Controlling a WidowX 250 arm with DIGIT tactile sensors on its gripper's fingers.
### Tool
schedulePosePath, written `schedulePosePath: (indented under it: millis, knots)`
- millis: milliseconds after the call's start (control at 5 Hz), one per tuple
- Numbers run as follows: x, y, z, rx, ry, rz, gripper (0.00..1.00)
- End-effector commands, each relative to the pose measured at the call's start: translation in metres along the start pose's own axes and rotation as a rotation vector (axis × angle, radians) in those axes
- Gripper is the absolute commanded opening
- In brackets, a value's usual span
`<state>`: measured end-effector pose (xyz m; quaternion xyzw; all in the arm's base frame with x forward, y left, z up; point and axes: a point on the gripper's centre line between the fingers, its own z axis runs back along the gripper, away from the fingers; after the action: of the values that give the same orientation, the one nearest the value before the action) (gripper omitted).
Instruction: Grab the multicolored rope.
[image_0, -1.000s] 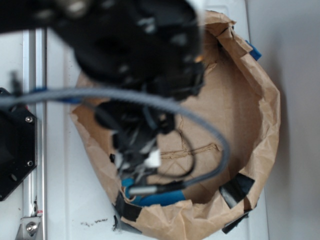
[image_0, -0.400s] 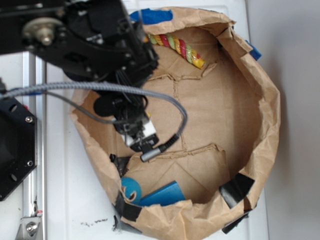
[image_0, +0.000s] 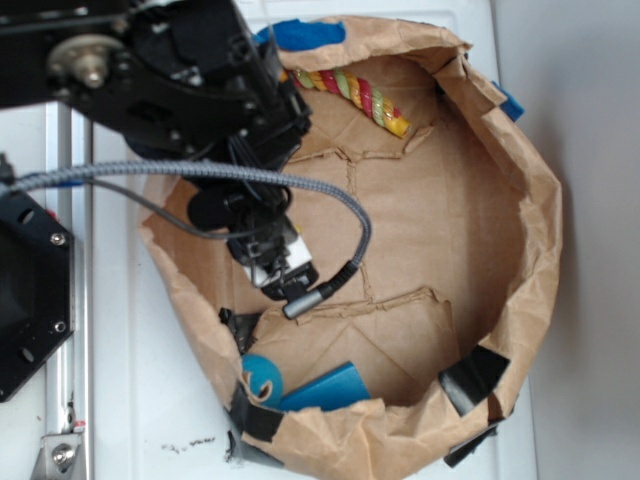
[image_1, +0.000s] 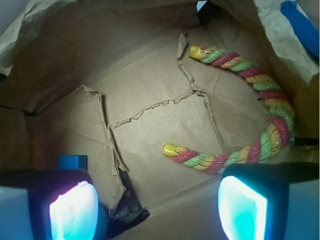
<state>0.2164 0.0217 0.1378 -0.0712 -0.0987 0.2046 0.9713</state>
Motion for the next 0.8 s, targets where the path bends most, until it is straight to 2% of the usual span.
schedulePosePath:
  millis: [0, 200, 400, 600]
  knots:
    - [0.015, 0.003, 0.006, 0.031, -0.050, 0.106, 1.00]
    - [0.029, 0.002, 0.001, 0.047, -0.066, 0.153, 1.00]
    - [0.035, 0.000, -0.011, 0.025, -0.072, 0.117, 1.00]
    - [0.032, -0.001, -0.022, 0.020, -0.083, 0.101, 1.00]
